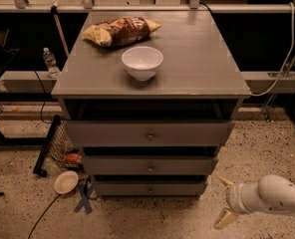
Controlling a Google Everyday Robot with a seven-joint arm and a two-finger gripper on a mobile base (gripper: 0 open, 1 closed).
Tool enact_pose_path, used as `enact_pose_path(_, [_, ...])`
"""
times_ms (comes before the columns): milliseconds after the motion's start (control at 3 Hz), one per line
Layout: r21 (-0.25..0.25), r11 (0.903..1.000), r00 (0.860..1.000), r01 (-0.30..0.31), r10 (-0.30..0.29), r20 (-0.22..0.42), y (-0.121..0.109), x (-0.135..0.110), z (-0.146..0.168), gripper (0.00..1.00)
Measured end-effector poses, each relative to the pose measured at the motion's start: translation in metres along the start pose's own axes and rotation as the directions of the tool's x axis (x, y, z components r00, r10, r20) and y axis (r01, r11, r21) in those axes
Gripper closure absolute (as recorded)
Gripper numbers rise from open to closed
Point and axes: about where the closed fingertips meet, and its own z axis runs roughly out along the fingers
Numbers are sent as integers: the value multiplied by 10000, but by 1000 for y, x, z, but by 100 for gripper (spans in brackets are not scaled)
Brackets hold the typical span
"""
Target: Open bottom drawer
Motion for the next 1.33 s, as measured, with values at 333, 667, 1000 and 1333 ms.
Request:
enact_pose_path(333, [-269,9990,9981,-353,367,502,-7,32,76,0])
enact_pose_path(667, [-307,9990,9982,-325,340,485,-7,32,81,0])
enact_pose_path(1000, [-662,9978,9991,-66,93,411,-6,36,122,0])
enact_pose_path(1333, [-780,9969,9982,72,-25,600,-11,36,149,0])
